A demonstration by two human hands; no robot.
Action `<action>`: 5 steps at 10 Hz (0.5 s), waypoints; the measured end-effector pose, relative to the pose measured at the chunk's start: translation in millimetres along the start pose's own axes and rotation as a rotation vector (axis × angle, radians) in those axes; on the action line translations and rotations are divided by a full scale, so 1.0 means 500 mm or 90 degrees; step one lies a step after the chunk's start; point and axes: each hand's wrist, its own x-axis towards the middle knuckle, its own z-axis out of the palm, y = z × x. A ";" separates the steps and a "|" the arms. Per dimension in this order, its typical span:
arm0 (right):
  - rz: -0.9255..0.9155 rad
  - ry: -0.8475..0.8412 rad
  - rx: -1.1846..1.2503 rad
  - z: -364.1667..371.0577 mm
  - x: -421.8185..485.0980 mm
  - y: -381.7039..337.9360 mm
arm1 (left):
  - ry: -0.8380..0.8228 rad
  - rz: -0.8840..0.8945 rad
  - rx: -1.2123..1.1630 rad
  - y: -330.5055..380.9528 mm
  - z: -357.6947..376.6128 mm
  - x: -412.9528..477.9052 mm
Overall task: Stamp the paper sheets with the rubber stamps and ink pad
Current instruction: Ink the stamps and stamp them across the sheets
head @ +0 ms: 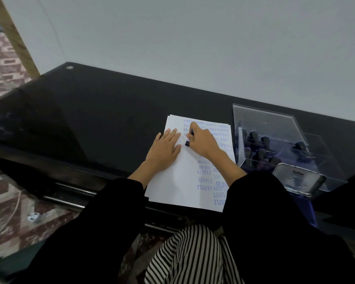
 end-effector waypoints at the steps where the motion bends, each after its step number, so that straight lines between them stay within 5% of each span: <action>1: 0.001 -0.007 0.006 -0.001 0.002 0.001 | -0.001 -0.003 -0.001 -0.002 0.002 0.002; 5: -0.051 0.039 -0.035 0.012 -0.025 0.003 | 0.003 -0.006 -0.014 -0.002 0.006 0.003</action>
